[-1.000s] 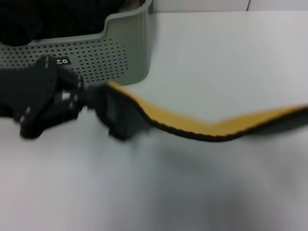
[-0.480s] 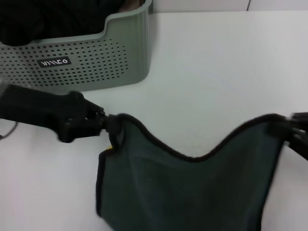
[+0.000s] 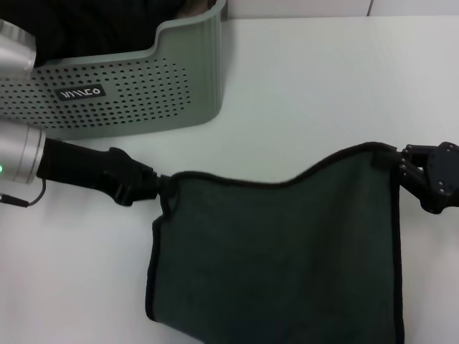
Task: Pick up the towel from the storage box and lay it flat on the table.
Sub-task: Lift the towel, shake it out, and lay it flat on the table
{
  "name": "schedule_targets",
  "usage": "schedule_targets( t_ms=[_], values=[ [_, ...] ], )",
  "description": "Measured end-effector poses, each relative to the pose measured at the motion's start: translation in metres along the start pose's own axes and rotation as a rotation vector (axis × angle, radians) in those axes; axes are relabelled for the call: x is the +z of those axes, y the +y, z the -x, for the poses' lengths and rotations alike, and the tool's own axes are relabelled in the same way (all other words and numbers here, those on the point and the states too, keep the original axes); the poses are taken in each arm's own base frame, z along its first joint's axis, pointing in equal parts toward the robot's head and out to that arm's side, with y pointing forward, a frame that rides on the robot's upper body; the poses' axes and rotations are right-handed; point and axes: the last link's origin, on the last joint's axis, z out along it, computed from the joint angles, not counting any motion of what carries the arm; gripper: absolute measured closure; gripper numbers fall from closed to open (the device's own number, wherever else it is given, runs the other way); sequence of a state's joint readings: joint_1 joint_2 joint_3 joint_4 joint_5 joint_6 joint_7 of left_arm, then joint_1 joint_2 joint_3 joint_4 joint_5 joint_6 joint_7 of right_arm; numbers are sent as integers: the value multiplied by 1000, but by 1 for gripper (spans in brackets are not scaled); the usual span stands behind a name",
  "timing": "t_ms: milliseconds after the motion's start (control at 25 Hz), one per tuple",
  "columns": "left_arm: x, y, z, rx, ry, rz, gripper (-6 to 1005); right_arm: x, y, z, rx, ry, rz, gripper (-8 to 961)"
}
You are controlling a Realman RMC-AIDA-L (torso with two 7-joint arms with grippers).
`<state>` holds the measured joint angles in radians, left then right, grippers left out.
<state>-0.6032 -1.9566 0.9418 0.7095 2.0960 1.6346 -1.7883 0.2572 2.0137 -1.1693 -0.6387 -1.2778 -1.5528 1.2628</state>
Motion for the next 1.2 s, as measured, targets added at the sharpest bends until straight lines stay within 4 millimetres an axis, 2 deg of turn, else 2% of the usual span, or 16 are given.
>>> schedule_targets(
  t_ms=[280, 560, 720, 880, 920, 1000, 1040, 1200],
  values=[
    [4, -16, -8, -13, 28, -111, 958, 21, -15, -1, -10, 53, -27, 948],
    [8, -25, -18, -19, 42, -170, 955, 50, -40, 11, -78, 114, -101, 948],
    [8, -26, -19, -21, 44, -179, 953, 56, -50, 20, -117, 128, -135, 948],
    [7, -19, -22, -19, 74, -127, 951, 46, -42, 33, -168, 59, -78, 948],
    [3, 0, -31, 5, 165, 5, 951, 42, -38, 37, -177, 33, -62, 948],
    [-1, 9, -36, 22, 209, 66, 950, 36, -34, 43, -184, -7, -39, 948],
    [-4, 17, -41, 40, 248, 120, 950, 17, -21, 61, -195, -132, 34, 948],
    [-22, 45, -61, 127, 394, 308, 948, -10, -3, 87, -220, -293, 122, 948]
  ],
)
